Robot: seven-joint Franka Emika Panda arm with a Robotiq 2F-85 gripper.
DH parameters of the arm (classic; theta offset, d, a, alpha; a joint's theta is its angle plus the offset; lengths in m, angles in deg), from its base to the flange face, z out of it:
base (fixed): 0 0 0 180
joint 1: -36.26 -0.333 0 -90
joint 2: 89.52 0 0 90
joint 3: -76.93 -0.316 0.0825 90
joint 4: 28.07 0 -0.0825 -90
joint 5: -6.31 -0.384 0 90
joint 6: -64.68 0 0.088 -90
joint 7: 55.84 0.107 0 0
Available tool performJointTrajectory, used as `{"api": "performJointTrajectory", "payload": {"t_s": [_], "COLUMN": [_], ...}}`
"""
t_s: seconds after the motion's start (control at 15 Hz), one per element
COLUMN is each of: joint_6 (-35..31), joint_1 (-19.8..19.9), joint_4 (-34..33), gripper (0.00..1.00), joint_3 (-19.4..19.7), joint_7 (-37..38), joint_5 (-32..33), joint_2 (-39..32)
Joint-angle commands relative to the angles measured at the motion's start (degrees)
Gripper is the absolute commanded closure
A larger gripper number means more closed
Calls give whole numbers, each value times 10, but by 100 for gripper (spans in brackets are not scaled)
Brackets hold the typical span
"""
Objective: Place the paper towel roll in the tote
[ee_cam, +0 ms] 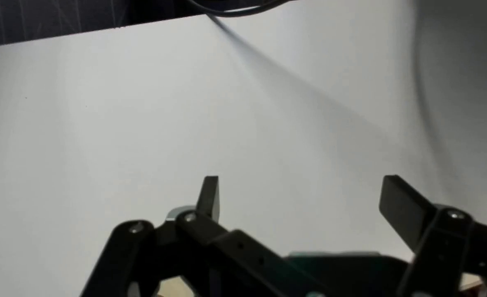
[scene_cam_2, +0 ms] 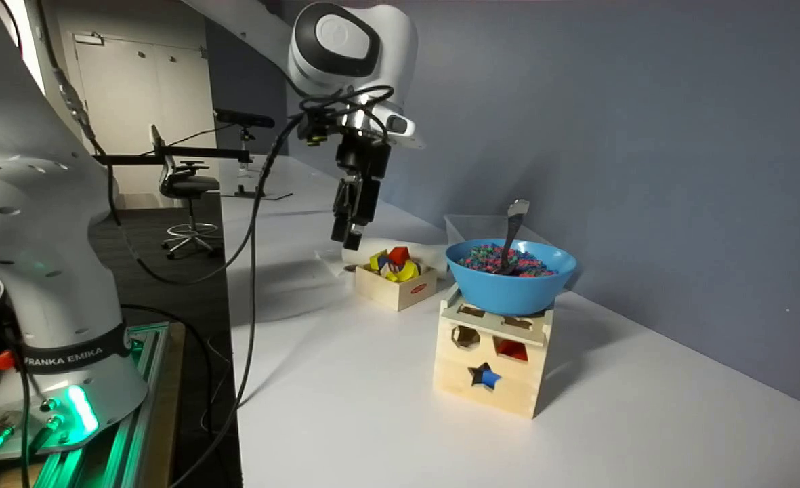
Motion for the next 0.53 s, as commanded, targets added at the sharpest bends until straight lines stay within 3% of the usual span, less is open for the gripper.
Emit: {"api": "performJointTrajectory", "payload": {"t_s": [0.0, 0.47], "joint_6": [-23, -41], "joint_1": [-49, -150], "joint_4": [36, 44], "gripper": [0, 0], "joint_3": [-31, -123], "joint_7": [-22, -33], "joint_5": [14, 23], "joint_2": [12, -11]}}
